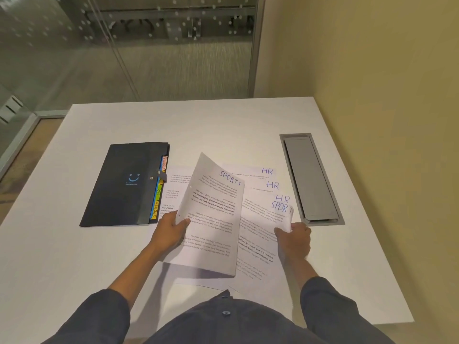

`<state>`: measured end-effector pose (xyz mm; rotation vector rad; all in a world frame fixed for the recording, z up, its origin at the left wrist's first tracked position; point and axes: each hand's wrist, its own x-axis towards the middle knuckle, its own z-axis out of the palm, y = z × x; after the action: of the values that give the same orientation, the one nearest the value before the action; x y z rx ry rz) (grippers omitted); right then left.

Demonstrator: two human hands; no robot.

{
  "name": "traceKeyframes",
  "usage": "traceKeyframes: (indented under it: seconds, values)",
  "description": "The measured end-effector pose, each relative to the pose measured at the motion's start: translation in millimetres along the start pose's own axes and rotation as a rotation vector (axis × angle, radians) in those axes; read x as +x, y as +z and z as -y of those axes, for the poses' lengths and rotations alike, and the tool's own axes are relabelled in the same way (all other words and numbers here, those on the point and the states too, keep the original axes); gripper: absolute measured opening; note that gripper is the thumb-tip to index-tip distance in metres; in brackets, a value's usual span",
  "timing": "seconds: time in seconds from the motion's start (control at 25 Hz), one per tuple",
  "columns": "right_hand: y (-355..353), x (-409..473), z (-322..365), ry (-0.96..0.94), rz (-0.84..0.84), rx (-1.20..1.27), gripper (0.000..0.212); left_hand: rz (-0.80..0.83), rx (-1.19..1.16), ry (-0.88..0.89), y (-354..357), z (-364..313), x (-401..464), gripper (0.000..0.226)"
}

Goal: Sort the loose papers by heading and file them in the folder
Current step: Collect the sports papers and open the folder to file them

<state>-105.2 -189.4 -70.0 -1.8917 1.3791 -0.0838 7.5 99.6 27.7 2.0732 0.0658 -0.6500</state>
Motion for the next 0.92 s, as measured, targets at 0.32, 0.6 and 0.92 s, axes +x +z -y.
traceKeyframes:
  seconds: [0.32,0.6,0.92]
  values:
    - [-14,-36,2,-0.067,0.141,0.430,0.009,-0.021,-0.174,-0.013,-6,5,1,0.024]
    - [-43,-36,20,-0.330,-0.010,-0.151,0.030,-0.034,-0.205,0.016,-12,2,2,0.025]
    - [-88,-39,47,-0.477,0.034,0.145,0.035,-0.141,-0.306,0.050,-19,-2,2,0.029]
